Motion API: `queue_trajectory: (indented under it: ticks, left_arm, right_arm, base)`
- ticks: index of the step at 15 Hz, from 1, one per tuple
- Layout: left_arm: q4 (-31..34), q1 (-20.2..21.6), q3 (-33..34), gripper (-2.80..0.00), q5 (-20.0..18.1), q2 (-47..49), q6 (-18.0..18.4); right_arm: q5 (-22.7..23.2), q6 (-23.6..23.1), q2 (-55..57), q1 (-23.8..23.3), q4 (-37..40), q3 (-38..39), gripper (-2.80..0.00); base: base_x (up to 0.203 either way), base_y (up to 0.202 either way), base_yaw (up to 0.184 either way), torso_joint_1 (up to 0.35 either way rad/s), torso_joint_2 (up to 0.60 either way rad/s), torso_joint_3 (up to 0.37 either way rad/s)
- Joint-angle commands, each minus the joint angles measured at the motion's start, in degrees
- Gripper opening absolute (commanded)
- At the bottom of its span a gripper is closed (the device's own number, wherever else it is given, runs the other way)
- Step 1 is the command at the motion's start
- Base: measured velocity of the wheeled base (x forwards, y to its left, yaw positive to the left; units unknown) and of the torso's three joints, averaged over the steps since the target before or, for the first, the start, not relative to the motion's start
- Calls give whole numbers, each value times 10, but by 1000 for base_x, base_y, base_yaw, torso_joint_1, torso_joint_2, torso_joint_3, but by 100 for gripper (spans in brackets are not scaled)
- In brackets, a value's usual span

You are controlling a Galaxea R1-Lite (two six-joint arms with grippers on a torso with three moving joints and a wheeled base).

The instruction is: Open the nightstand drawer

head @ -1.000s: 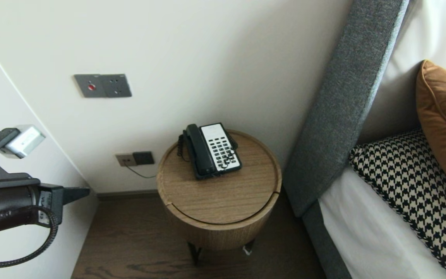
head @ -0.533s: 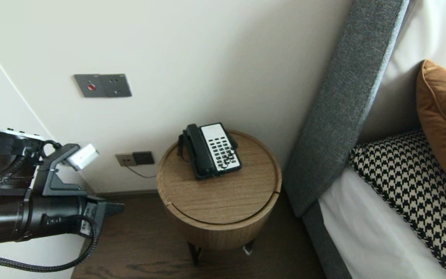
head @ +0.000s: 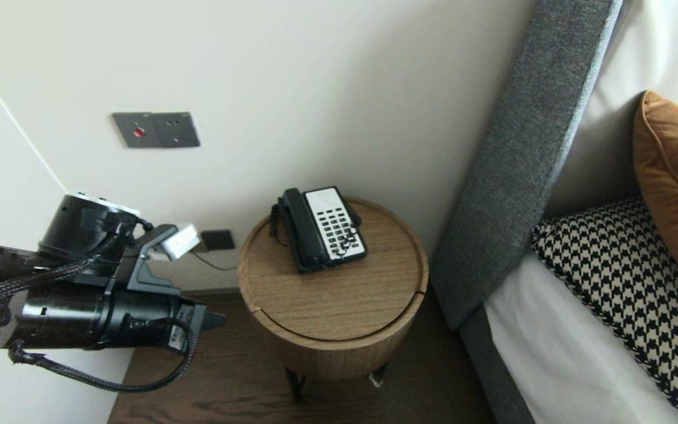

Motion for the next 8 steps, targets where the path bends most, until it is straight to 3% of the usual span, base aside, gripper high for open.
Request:
queue_trajectory:
  ticks: [1,8]
  left_arm:
    - [-16,-18,-5,-280,-1,38,-1]
    - [-90,-41,-15,-280,-1,122,-26]
  right_arm:
    - [0,0,0,0,0,0,-280]
    - [0,0,0,0,0,0,-280]
  base:
    - [0,0,0,0,0,0]
    - [0,0,0,0,0,0]
